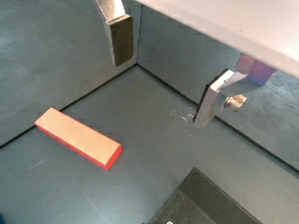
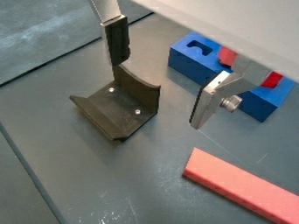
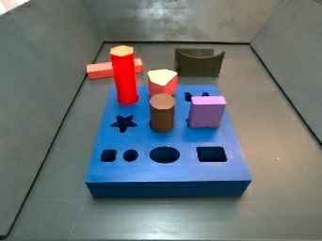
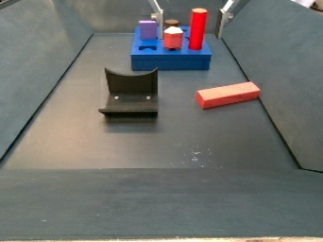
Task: Pick up the rectangle object. Move up. Place the rectangle object on the fixture. Regrasp the rectangle object. Move to above the board. Insert the rectangle object.
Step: Pick up the rectangle object.
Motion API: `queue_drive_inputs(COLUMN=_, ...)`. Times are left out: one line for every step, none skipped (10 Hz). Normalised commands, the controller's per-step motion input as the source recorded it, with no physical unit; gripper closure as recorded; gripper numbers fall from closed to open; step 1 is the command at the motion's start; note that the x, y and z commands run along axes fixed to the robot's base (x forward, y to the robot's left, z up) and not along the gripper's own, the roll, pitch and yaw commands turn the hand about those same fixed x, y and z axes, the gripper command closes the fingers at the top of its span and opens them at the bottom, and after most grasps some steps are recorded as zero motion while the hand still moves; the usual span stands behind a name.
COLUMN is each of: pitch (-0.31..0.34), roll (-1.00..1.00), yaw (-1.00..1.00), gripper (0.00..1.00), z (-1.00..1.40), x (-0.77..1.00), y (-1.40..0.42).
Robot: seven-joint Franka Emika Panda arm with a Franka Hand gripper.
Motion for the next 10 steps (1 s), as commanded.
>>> queue_drive_inputs(pitch=-0.247, roll=0.04, yaw=-0.14, gripper=0.0, z=0.04, x=-0.37, y=-0.08)
queue_drive_inputs(pitch=-0.321, roll=0.01, yaw=-0.24, gripper=0.0, z=-0.05, x=-0.64, y=-0.03)
queue_drive_inputs(pitch=-0.399, roll=0.06, yaw=-0.25, gripper=0.0, z=-0.14, x=-0.58, y=-0.02)
queue_drive_inputs(pitch=-0.38, roll=0.0, yaw=-0.28, gripper=0.0, z=-0.22, x=-0.54, y=-0.06)
queue_drive_inputs(pitch=-0.309, roll=0.03, yaw=-0.24, gripper=0.0, z=-0.27, x=-0.61, y=-0.14)
queue_drive_inputs(pitch=-0.294, roll=0.05, yaw=-0.23, gripper=0.0, z=-0.25, x=-0.65, y=-0.1)
queue_drive_inputs(pitch=-0.276, roll=0.03, yaw=-0.25, gripper=0.0, z=-0.22, x=-0.67, y=-0.07)
queue_drive_inputs(pitch=-0.283, roll=0.03, yaw=-0.24, gripper=0.0, z=-0.2, x=-0.65, y=-0.09)
queue_drive_inputs(pitch=-0.167, roll=0.01, yaw=-0.3, gripper=0.0, z=-0.17, x=-0.29, y=-0.07)
queue_drive_inputs(pitch=-0.024, roll=0.01, yaw=-0.21, gripper=0.0, z=-0.11, x=-0.11, y=0.0)
